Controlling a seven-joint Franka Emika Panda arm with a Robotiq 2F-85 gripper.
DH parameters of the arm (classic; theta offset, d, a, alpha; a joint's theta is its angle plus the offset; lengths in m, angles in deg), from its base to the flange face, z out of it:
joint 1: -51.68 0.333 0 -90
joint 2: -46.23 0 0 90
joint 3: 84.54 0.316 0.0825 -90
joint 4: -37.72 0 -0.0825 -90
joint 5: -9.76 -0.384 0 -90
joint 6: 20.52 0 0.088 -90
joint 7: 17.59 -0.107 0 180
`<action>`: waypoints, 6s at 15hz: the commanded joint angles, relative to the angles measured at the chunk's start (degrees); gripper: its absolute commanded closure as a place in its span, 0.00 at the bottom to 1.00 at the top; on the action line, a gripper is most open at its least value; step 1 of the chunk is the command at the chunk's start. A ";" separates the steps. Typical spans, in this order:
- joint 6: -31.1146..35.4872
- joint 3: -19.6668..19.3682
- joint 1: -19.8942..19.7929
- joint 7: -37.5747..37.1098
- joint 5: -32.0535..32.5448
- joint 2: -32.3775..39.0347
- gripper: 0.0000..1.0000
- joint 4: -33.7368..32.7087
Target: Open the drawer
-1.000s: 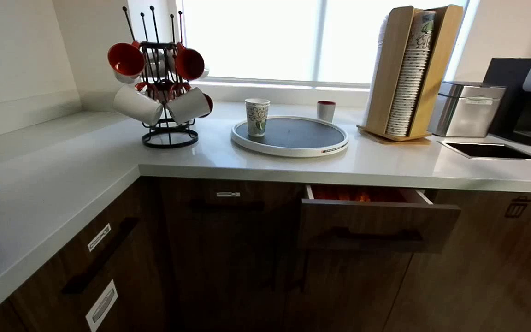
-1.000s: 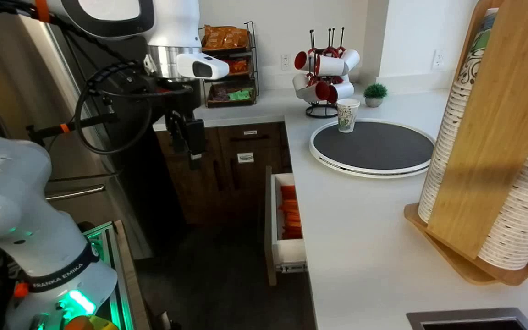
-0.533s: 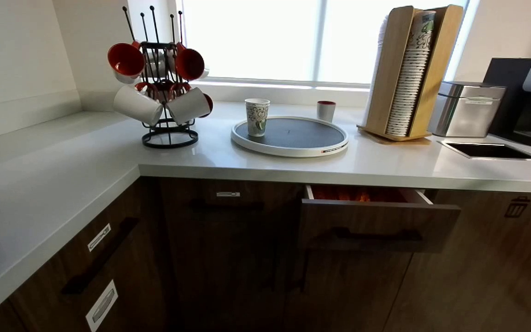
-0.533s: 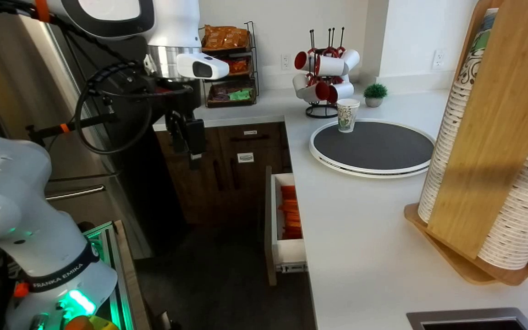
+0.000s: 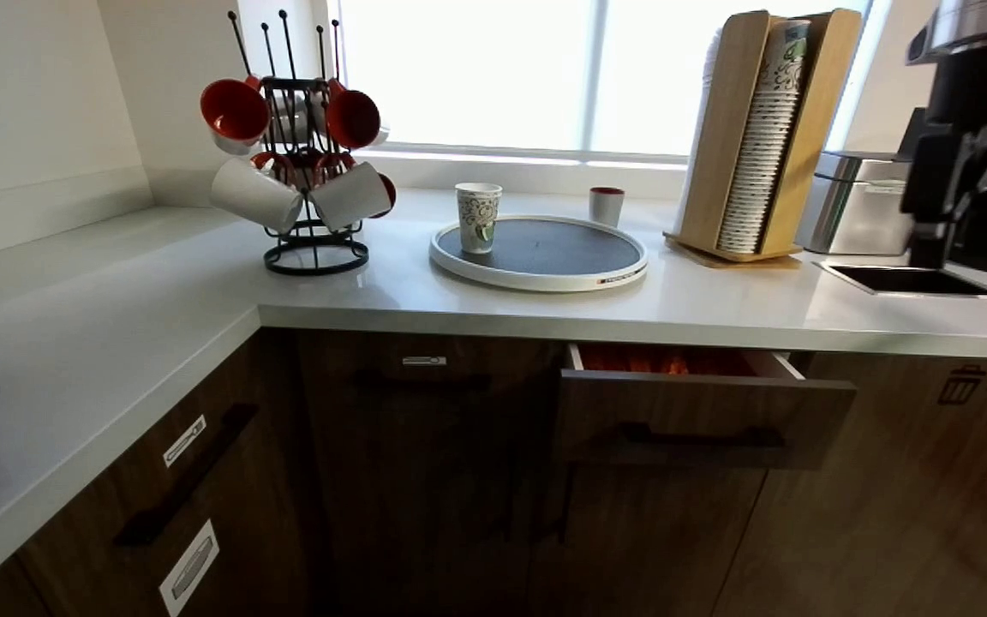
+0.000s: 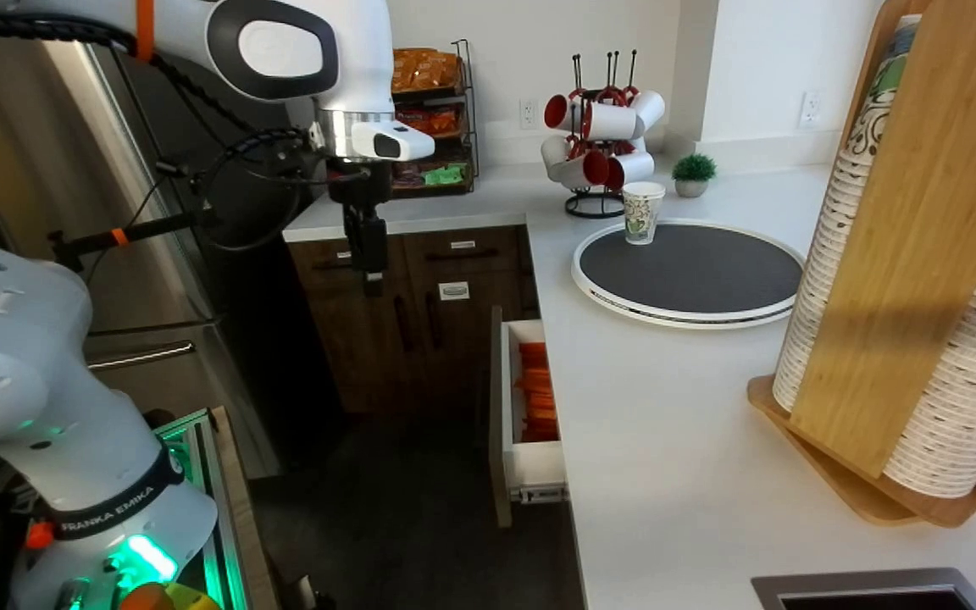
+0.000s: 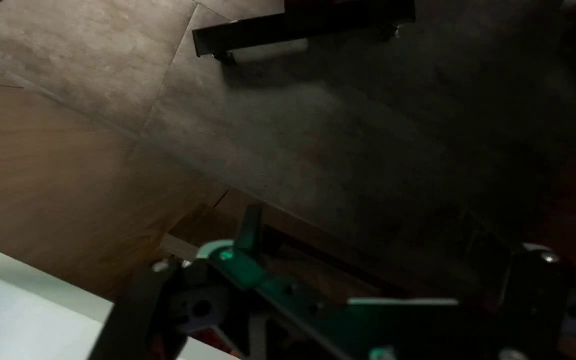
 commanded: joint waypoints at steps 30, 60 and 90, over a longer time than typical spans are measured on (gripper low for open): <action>61.85 -0.41 3.03 -29.17 10.27 43.25 0.79 -7.77; 28.54 -0.34 10.52 -21.66 -4.34 44.61 1.00 -12.19; 15.91 1.06 4.34 -22.86 -1.38 16.67 0.00 -11.11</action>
